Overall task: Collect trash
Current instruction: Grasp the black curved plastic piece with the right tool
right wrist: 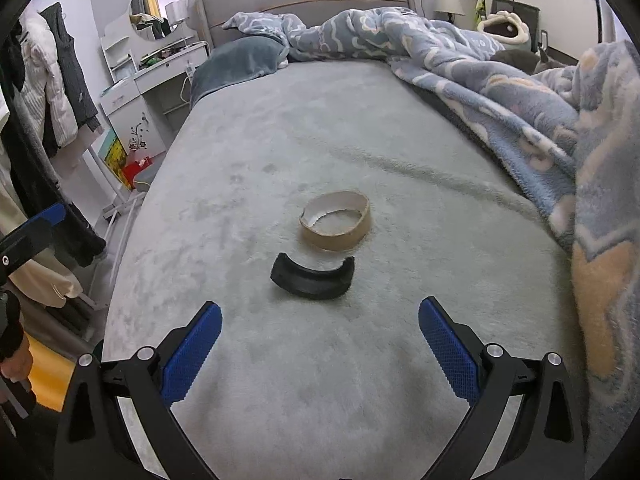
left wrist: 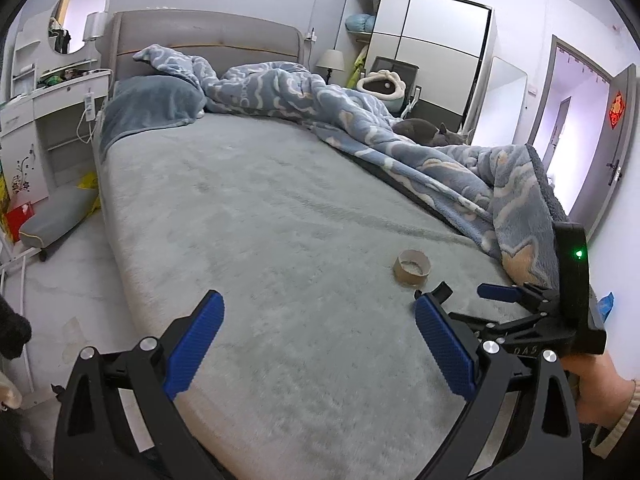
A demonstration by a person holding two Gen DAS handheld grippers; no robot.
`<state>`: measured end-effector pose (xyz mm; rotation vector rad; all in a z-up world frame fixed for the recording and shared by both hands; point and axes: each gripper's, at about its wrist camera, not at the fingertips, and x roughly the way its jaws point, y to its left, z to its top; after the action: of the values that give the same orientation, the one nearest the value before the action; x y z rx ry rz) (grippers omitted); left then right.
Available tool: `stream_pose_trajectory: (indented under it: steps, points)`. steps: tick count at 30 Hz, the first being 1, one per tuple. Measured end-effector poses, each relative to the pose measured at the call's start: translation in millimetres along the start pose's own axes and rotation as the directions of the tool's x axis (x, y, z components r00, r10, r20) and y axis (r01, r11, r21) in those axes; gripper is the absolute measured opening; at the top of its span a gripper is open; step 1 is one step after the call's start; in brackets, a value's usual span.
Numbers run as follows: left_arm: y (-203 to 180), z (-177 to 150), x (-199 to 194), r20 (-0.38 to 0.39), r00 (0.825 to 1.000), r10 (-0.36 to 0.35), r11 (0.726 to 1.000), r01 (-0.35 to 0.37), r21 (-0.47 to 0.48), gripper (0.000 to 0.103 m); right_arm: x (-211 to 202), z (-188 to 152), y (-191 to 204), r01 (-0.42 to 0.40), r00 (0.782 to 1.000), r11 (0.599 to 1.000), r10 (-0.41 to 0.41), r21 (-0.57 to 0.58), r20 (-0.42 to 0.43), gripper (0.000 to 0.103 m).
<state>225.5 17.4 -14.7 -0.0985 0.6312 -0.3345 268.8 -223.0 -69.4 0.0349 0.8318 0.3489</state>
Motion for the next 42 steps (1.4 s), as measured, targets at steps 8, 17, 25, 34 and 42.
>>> stream_pose_trajectory:
  steps: [8,17,25,34,42]
  points:
    - [0.2,7.3,21.2,-0.015,1.000,-0.008,1.000,0.008,-0.015,0.098,21.9,10.0,1.1,-0.011,1.000,0.999,0.011,0.033,-0.014,0.099]
    - [-5.2,13.6,44.1,-0.034,0.999,-0.033,0.999,0.033,-0.011,0.098,38.5,11.9,-6.5,0.026,0.998,0.998,-0.023,0.053,-0.066,0.063]
    - [-17.7,16.2,60.7,-0.046,0.998,-0.051,0.999,0.051,0.008,0.098,32.3,15.5,-10.7,-0.018,0.998,0.998,0.022,0.067,-0.058,0.049]
    - [-32.3,14.7,78.7,-0.060,0.997,-0.049,0.999,0.049,0.002,0.098,5.6,21.0,-32.4,-0.064,0.998,0.992,0.065,0.113,-0.004,0.049]
    - [-56.8,7.6,98.6,-0.096,0.993,-0.067,0.997,0.072,0.041,0.098,-23.7,30.8,-52.4,-0.110,0.993,0.982,0.101,0.154,0.066,0.049]
